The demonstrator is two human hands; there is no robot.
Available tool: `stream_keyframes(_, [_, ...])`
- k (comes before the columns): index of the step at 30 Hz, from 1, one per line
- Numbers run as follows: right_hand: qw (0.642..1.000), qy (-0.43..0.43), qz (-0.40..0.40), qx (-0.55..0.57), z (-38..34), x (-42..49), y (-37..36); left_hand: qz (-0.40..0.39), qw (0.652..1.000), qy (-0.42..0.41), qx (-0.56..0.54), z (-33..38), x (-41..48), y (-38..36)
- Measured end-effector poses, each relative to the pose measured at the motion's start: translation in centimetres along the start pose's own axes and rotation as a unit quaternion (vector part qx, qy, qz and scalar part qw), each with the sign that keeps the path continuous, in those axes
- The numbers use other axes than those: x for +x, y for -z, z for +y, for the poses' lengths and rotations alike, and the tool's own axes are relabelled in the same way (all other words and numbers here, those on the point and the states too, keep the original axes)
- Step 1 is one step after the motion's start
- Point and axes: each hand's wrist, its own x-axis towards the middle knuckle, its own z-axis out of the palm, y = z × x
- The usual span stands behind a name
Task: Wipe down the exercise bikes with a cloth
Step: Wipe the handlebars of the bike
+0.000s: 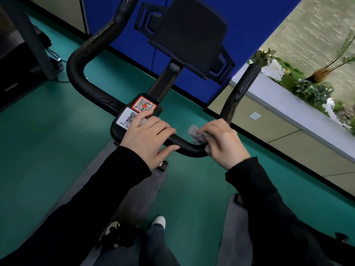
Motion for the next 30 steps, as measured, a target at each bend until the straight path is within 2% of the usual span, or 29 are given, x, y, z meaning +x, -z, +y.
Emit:
stream_keyframes(3, [0.975,-0.072,0.208,0.02,-0.3,-1.7,-1.9,-0.002,1.0,0.001,0.003,0.0,0.0,0.0])
stream_keyframes(6, [0.908,-0.161,0.38,0.068,-3.0,-3.6,-5.6,-0.006,1.0,0.0,0.006,0.0,0.0,0.0])
stream_keyframes(11, [0.805,-0.287,0.496,0.156,-4.0,-2.5,-7.1,-0.003,1.0,-0.003,0.011,0.1,0.0,0.0])
stream_keyframes(13, [0.772,-0.327,0.514,0.182,-3.8,-1.6,-6.6,-0.004,1.0,-0.002,0.011,0.1,0.1,0.1])
stream_keyframes(18, [0.755,-0.366,0.5,0.214,-6.0,-2.5,-7.7,0.004,1.0,-0.006,0.019,0.0,0.0,0.0])
stream_keyframes(22, [0.683,-0.444,0.487,0.315,-6.1,-2.8,-8.1,0.01,1.0,-0.014,0.025,0.0,0.0,-0.2])
stream_keyframes(26, [0.616,-0.473,0.474,0.415,-6.8,-3.7,-8.7,0.01,1.0,-0.014,0.026,-0.1,-0.1,-0.2])
stream_keyframes(30, [0.551,-0.479,0.437,0.525,-4.5,-3.4,-8.2,0.011,0.999,-0.016,0.027,-0.1,0.0,-0.2])
